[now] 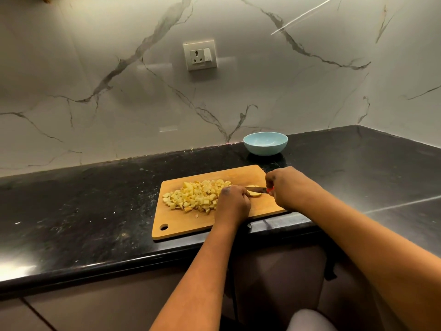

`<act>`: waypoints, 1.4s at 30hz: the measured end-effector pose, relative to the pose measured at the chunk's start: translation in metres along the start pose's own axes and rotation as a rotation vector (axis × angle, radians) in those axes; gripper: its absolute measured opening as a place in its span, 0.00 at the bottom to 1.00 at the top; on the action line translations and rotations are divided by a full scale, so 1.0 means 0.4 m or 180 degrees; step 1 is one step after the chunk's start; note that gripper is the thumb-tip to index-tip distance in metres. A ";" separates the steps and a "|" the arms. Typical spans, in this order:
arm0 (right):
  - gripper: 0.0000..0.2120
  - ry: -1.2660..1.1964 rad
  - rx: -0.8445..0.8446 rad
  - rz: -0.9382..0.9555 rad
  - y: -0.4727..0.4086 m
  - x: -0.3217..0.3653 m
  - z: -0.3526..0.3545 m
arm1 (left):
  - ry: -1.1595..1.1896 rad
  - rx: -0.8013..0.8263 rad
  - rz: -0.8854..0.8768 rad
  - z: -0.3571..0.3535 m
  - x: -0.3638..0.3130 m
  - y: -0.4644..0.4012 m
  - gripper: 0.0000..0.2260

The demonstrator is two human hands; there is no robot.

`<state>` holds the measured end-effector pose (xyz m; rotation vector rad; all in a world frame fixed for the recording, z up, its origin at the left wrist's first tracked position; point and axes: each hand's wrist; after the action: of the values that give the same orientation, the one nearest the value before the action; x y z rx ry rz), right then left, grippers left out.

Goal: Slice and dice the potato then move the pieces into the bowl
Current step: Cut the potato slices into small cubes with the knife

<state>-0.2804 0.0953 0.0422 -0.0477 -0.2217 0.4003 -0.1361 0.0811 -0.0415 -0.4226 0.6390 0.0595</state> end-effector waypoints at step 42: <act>0.04 0.0241 -0.0880 -0.0158 -0.051 -0.134 -0.033 | -0.2041 0.0650 0.0671 -0.085 -0.155 -0.078 0.17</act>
<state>-0.3176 0.0554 0.0202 -0.3279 -0.2018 0.3157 -0.1994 0.0434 -0.0182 -0.1195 0.0516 0.3146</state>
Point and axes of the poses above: each hand's wrist, its own y-axis away from the middle knuckle, its own z-axis out of the back of the hand, x = y × z, and after that the axes turned 4 degrees about z, right-handed
